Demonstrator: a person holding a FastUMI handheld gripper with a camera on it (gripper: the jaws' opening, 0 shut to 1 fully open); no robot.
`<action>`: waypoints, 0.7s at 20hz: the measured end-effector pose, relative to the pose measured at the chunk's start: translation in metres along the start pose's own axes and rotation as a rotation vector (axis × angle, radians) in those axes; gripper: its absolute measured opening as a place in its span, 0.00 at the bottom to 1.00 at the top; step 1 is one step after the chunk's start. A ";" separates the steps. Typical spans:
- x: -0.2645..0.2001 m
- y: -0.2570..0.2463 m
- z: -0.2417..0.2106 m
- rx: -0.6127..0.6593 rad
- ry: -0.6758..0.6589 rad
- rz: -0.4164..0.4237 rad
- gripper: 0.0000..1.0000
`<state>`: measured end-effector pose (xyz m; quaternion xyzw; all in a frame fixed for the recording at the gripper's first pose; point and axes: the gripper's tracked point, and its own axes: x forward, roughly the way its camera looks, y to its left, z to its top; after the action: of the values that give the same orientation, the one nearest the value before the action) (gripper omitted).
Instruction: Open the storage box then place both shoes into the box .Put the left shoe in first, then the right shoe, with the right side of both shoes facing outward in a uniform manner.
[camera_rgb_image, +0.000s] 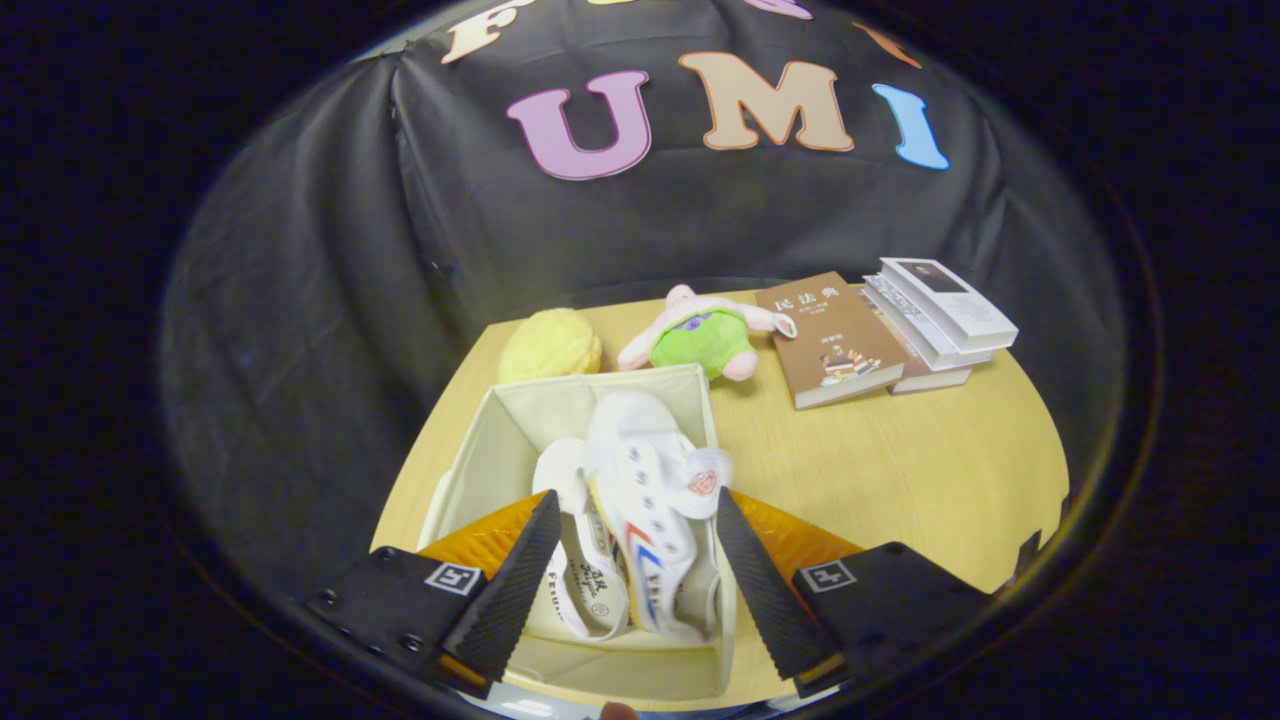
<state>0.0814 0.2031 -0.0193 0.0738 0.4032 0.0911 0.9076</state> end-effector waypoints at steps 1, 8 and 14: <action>-0.007 -0.004 0.004 0.000 -0.025 -0.005 0.99; -0.049 -0.069 0.015 0.044 -0.212 -0.108 0.98; -0.078 -0.155 0.016 -0.083 -0.418 -0.292 0.98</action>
<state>0.0582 0.0343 0.0149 -0.0051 0.2091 -0.0415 0.9770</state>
